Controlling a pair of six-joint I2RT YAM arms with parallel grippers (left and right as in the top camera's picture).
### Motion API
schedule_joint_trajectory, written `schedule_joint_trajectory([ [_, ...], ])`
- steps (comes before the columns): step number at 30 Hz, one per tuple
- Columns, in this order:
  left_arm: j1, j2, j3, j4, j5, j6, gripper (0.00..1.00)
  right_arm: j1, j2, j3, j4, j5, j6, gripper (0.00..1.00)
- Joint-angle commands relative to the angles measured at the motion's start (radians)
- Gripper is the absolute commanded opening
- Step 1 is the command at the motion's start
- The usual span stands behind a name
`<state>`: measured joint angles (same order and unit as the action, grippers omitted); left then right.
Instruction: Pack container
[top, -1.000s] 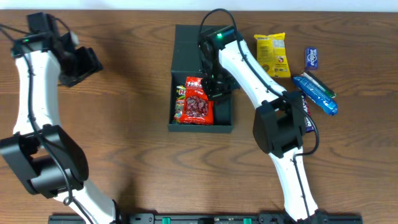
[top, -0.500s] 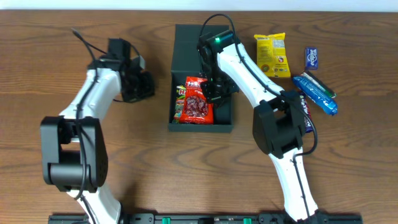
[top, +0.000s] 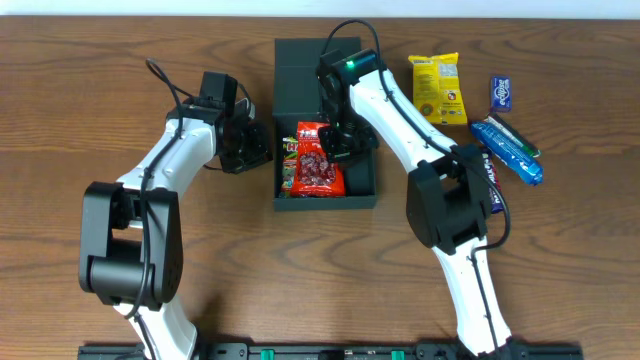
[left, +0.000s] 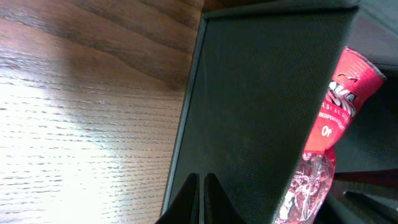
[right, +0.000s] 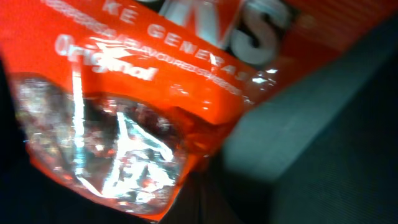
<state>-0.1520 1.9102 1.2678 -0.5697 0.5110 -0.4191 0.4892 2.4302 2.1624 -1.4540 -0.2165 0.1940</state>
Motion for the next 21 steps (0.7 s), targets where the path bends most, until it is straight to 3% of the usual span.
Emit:
schedule_joint_trajectory([
  [1, -0.002, 0.018, -0.005, 0.006, 0.017, -0.012, 0.06, 0.031, 0.003, -0.018, 0.019, -0.113, -0.020, 0.02],
  [9, -0.002, 0.021, -0.005, 0.007, 0.015, -0.012, 0.06, 0.064, 0.003, -0.018, 0.027, -0.211, -0.071, 0.02],
  [17, 0.002, 0.028, -0.005, 0.011, 0.012, -0.012, 0.06, 0.040, -0.012, 0.031, -0.008, -0.073, -0.052, 0.01],
  [21, 0.002, 0.028, -0.005, 0.016, 0.010, -0.012, 0.06, 0.002, -0.052, 0.044, -0.003, 0.042, 0.064, 0.01],
])
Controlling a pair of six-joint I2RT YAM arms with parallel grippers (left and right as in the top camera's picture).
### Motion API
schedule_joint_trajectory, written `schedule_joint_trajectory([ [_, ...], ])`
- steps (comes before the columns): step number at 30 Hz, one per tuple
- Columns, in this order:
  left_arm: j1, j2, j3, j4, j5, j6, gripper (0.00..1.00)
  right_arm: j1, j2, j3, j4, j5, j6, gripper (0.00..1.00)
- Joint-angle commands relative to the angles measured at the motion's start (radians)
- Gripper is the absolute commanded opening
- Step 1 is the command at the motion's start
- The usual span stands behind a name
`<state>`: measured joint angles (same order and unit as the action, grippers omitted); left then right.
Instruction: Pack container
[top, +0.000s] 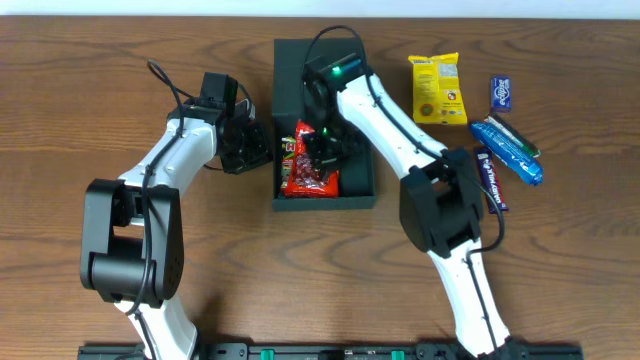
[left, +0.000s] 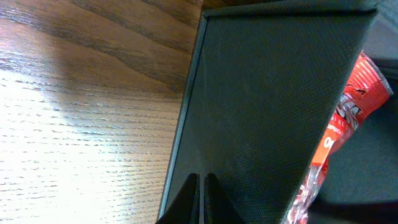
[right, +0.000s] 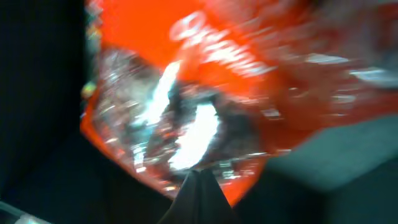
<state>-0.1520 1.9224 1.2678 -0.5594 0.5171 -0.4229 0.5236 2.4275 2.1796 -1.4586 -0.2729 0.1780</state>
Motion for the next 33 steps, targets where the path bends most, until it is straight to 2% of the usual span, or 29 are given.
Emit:
schedule_joint_trajectory([
  [1, 0.002, 0.016, -0.005, 0.009, 0.004, -0.008, 0.06, -0.042, -0.055, 0.027, 0.001, 0.135, 0.107, 0.02],
  [7, 0.002, 0.016, -0.005, 0.019, 0.004, -0.008, 0.06, -0.043, -0.053, -0.001, 0.045, 0.294, 0.189, 0.02],
  [20, 0.002, 0.016, -0.005, 0.042, 0.003, -0.012, 0.06, -0.006, -0.053, -0.122, 0.159, 0.335, 0.246, 0.01],
  [33, 0.001, 0.036, -0.005, 0.051, 0.004, -0.028, 0.06, 0.014, -0.053, -0.134, 0.236, 0.100, 0.206, 0.01],
])
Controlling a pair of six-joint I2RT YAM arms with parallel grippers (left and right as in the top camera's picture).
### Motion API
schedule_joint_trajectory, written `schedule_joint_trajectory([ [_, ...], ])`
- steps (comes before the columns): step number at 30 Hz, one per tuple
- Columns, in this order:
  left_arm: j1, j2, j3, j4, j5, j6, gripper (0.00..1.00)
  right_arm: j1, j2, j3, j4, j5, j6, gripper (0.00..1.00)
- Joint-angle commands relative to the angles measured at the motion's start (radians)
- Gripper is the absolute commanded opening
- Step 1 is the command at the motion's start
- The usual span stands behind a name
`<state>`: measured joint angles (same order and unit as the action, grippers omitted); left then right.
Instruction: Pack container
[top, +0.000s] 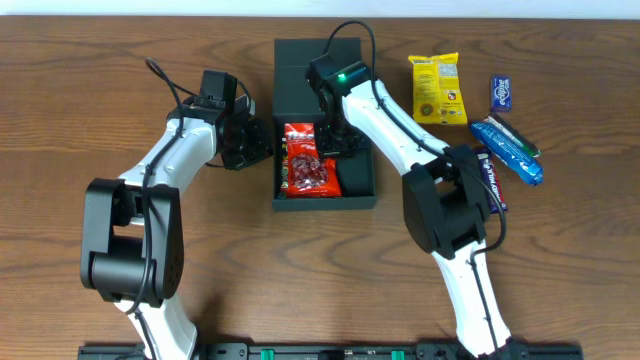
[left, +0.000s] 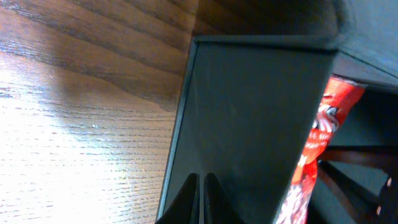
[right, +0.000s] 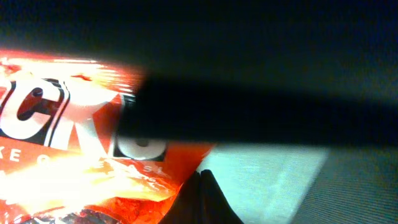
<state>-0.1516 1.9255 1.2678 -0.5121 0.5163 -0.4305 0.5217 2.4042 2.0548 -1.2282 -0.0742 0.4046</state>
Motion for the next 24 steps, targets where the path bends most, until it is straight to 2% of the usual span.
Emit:
schedule_joint_trajectory([
  [1, 0.000, 0.045, -0.005, 0.003, 0.010, -0.023, 0.06, 0.016, -0.029, -0.008, 0.006, -0.113, -0.021, 0.01],
  [13, 0.000, 0.054, -0.005, 0.017, 0.027, -0.023, 0.06, 0.016, -0.060, 0.002, 0.003, -0.204, -0.070, 0.02],
  [19, 0.001, 0.054, -0.005, 0.016, 0.027, -0.023, 0.06, 0.014, -0.082, 0.029, -0.069, -0.090, -0.072, 0.01],
  [24, 0.001, 0.054, -0.005, 0.016, 0.027, -0.023, 0.06, 0.010, -0.187, 0.129, -0.108, -0.042, -0.101, 0.01],
])
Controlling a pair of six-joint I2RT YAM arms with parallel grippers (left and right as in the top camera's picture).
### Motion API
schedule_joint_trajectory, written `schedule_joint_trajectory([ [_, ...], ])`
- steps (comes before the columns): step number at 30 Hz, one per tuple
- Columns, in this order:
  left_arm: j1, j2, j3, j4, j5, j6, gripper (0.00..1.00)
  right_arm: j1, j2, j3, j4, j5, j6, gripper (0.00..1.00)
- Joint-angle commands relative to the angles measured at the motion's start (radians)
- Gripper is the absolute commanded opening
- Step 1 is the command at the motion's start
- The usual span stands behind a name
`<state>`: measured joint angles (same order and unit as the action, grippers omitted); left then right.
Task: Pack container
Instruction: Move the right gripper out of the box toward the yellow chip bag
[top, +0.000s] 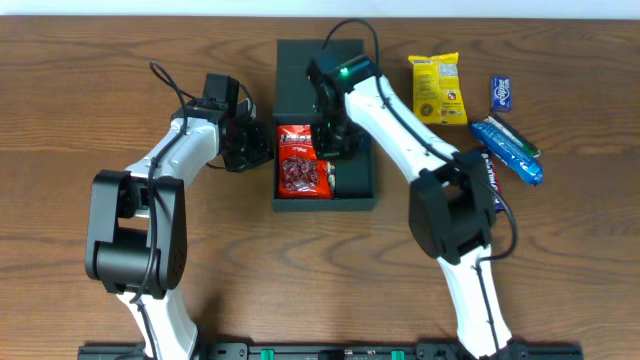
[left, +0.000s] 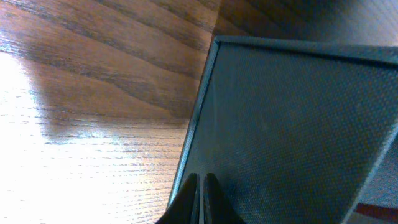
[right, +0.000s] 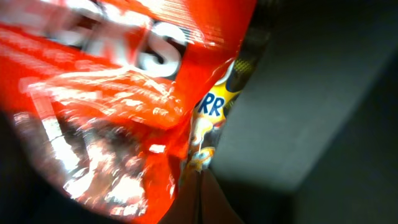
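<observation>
A dark green container (top: 325, 204) stands at the table's middle, its wall (left: 298, 124) filling the left wrist view. A red snack bag (top: 300, 165) lies flat in its left half. My right gripper (top: 335, 146) is down inside the container, shut (right: 200, 186), with its tips at the red bag's (right: 112, 81) right edge. A yellow and blue packet (right: 211, 118) peeks out from under that edge. My left gripper (top: 265, 147) is shut (left: 200, 190) with its tips against the outside of the container's left wall.
The container's open lid (top: 300, 65) lies flat behind it. To the right lie a yellow snack packet (top: 437, 88), a small blue bar (top: 501, 93), a long blue packet (top: 507, 148) and a dark bar (top: 490, 178) beside the right arm.
The red bag now lies straighter and flatter along the container's left side. The left wrist has shifted slightly, so the bag has almost dropped out of its view. Both grippers stay shut.
The red bag first lay askew across the container's middle, my right gripper at its right edge. Then the gripper was over it and the bag sat further left. Later it lay along the left half, and now it rests flat there. The left gripper stayed at the wall.
</observation>
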<state>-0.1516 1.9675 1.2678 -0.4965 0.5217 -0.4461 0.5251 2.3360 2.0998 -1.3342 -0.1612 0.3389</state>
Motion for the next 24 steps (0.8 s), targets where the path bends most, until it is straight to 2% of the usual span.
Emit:
schedule_joint_trajectory([
  [1, 0.001, 0.012, -0.005, 0.000, 0.021, -0.007, 0.06, 0.002, -0.148, 0.108, 0.000, 0.074, -0.037, 0.01],
  [7, 0.001, 0.012, -0.004, 0.001, 0.018, -0.007, 0.06, -0.106, -0.290, 0.156, 0.065, 0.438, -0.060, 0.01],
  [12, 0.001, 0.012, -0.004, 0.000, 0.018, -0.007, 0.06, -0.317, -0.250, 0.129, 0.109, 0.344, -0.097, 0.01],
  [14, 0.001, 0.012, -0.004, 0.000, 0.018, -0.007, 0.06, -0.433, -0.201, 0.129, 0.140, 0.213, -0.111, 0.02],
  [16, 0.001, 0.012, -0.004, 0.000, 0.018, -0.007, 0.06, -0.520, -0.154, 0.129, 0.187, 0.057, -0.166, 0.11],
  [17, 0.001, 0.012, -0.004, 0.000, 0.018, -0.007, 0.06, -0.559, -0.127, 0.129, 0.213, -0.009, -0.181, 0.19],
  [20, 0.001, 0.012, -0.004, 0.000, 0.018, -0.007, 0.06, -0.651, -0.035, 0.129, 0.302, -0.216, -0.223, 0.75],
  [23, 0.001, 0.012, -0.004, 0.000, 0.018, -0.008, 0.06, -0.684, 0.035, 0.129, 0.375, -0.291, -0.243, 0.92],
  [24, 0.001, 0.012, -0.004, 0.000, 0.018, -0.007, 0.06, -0.686, 0.051, 0.129, 0.398, -0.291, -0.243, 0.93],
])
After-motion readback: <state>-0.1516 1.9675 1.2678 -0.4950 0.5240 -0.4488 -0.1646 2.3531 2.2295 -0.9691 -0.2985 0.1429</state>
